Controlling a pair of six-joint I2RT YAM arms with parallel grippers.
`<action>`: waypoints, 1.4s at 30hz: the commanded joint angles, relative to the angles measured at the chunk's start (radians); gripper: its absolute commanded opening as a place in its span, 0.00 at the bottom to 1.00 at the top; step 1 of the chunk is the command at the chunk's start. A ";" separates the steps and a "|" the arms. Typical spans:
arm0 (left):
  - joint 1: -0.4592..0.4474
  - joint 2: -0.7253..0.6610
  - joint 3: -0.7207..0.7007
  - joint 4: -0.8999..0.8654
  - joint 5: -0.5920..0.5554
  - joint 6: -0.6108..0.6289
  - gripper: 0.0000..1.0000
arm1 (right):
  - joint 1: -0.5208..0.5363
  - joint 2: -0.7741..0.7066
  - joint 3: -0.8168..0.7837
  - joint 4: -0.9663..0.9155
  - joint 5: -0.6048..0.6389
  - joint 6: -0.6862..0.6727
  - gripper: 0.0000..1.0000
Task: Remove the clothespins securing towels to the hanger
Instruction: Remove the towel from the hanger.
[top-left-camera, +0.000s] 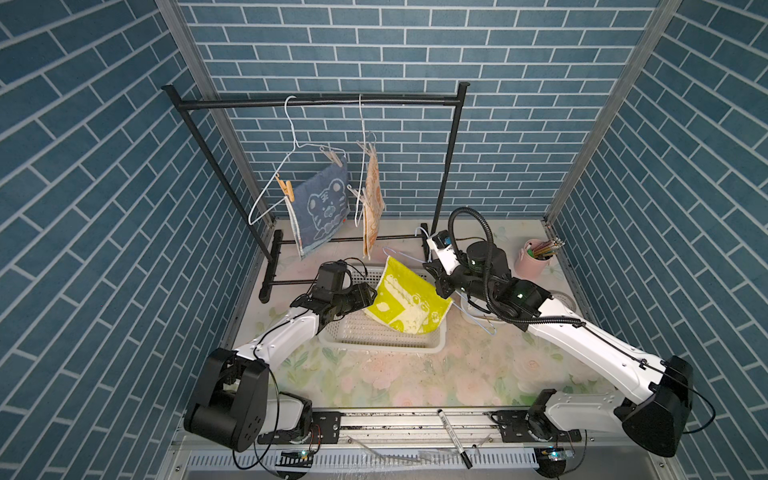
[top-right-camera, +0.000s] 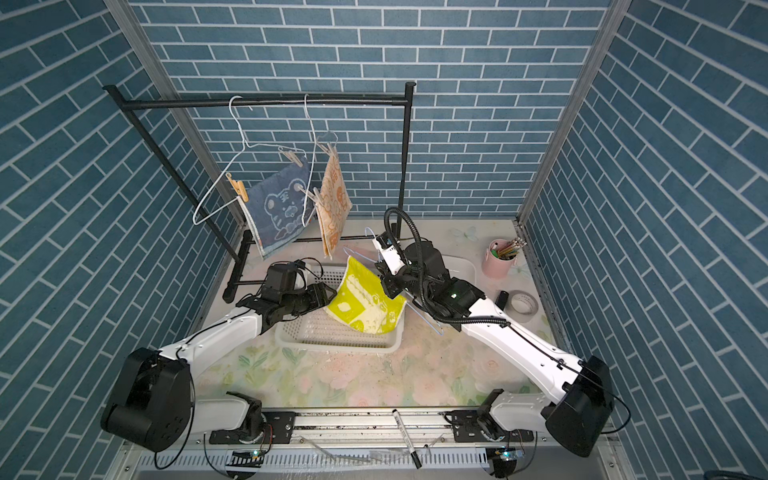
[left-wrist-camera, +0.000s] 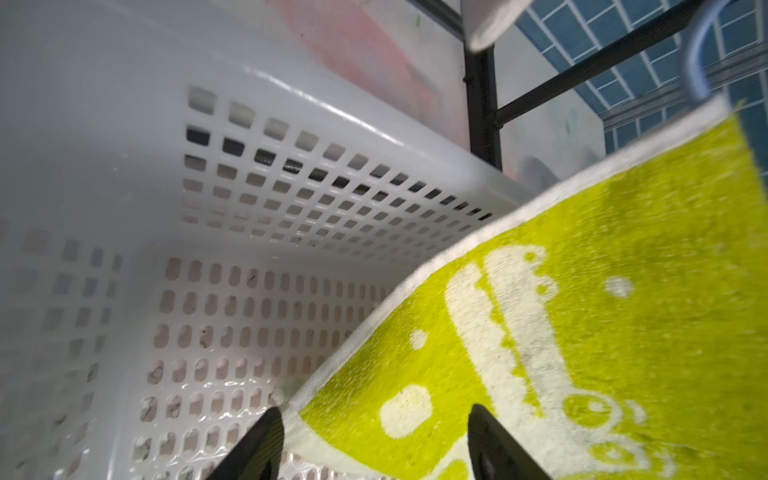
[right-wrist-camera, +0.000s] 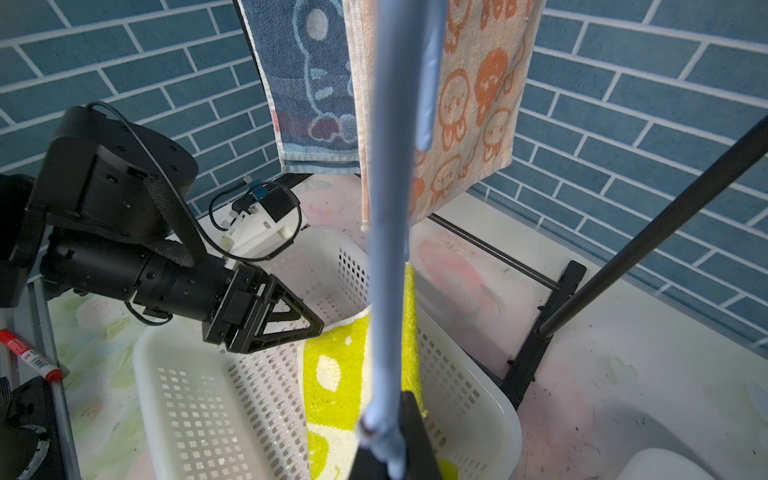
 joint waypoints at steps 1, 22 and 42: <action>-0.015 0.030 0.033 -0.031 -0.011 0.038 0.73 | -0.005 -0.025 -0.010 0.041 -0.012 0.035 0.00; -0.028 0.098 0.004 0.047 0.026 0.006 0.78 | -0.008 -0.024 -0.019 0.056 -0.012 0.042 0.00; -0.028 0.058 0.033 -0.015 0.011 0.029 0.49 | -0.008 -0.024 -0.029 0.060 -0.008 0.050 0.00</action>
